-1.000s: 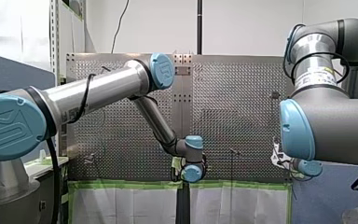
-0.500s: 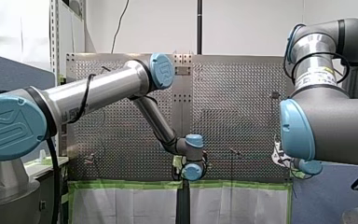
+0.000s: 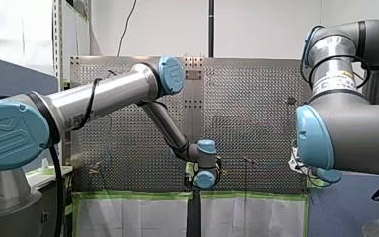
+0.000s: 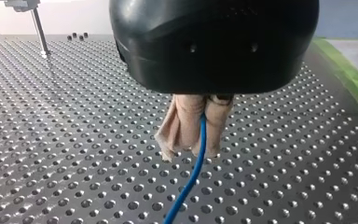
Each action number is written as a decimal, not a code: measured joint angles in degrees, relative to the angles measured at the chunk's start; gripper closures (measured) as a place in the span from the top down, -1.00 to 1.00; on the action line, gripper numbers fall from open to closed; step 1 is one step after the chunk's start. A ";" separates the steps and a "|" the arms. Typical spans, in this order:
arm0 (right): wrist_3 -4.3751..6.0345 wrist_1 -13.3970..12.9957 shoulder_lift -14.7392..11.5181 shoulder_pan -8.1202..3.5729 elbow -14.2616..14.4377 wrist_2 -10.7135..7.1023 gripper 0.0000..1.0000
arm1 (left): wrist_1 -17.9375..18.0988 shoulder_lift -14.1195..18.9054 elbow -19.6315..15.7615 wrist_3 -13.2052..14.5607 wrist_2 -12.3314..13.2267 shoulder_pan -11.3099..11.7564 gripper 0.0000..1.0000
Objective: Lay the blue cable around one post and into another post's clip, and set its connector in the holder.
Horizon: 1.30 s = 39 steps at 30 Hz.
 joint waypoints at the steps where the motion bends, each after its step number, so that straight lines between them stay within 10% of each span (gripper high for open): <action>1: 0.04 0.14 0.00 0.00 -0.28 -0.01 -1.00 | -0.03 0.00 0.13 0.00 0.01 0.00 -0.98; 12: -0.13 0.58 0.00 -0.23 -1.49 -0.05 -1.00 | -0.61 0.02 0.75 0.59 -0.22 0.13 -0.98; 18: -0.23 1.11 0.00 -0.40 -1.52 0.20 -1.00 | -1.66 0.03 0.73 -0.75 -0.31 0.35 -0.03; 20: -0.20 1.42 0.00 -0.41 -1.53 0.24 -1.00 | -2.41 0.03 0.73 -1.86 0.18 0.43 0.69; 25: -0.19 2.27 0.00 -0.37 -1.53 0.43 -1.00 | -4.60 0.03 0.72 -3.04 2.65 0.60 0.69; 26: -0.20 2.38 0.00 -0.37 -1.52 0.46 -1.00 | -4.79 0.03 0.72 -3.09 3.19 0.61 1.00; 39: -0.09 3.22 -0.01 -0.40 -1.51 1.14 -1.00 | -10.15 4.94 -1.91 1.90 10.69 -0.29 1.00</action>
